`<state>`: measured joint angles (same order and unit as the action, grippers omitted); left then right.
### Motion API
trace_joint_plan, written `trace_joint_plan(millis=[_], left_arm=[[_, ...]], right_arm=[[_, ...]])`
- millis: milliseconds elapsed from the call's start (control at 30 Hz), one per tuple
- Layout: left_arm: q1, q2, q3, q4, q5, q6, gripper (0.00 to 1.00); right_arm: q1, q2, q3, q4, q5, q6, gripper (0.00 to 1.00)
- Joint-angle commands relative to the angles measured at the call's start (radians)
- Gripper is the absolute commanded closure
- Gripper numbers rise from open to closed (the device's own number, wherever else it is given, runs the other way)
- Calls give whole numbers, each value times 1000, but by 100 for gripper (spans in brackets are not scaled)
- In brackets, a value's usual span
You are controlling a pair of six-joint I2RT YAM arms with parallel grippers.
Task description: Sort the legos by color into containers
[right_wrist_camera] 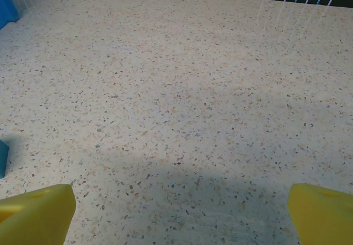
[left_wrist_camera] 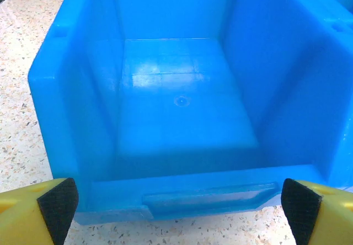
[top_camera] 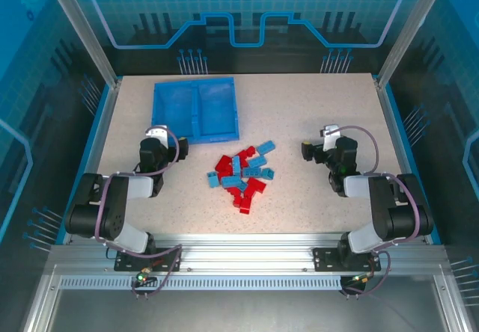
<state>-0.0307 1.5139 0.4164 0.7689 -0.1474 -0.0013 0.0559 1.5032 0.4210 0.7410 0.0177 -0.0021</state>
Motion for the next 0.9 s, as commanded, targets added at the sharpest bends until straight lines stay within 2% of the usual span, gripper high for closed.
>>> trace_joint_plan(millis=[0,533,567,600,633,700,767,800,867], left_arm=[[12,4,-5,25,25,-9,1],[12,2,-5,27,27,-7,1],[12,2,-6,26,28,-8,1],[12,3,-7,29,27,-8,1],[11,-1,-6,28,22,-6,1],[-5,-53,4,-24,9,8,1],[-39,-142,49,-195,-53,3,1],[-55,-185,83,-300,-87,-21,1],[-85,-256,139,-464,-137,-107,1]], right_arm=[[-5,0,18,0,-6,-13,0],[-14,-1,17,0,-18,-8,0],[-13,-1,17,2,-14,-8,0],[3,-24,25,-24,44,-2,0],[41,-93,47,-131,162,-1,0],[90,-236,124,-392,299,73,0],[93,-348,214,-674,320,283,0],[94,-379,272,-823,295,377,0],[107,-400,373,-1041,211,465,0]])
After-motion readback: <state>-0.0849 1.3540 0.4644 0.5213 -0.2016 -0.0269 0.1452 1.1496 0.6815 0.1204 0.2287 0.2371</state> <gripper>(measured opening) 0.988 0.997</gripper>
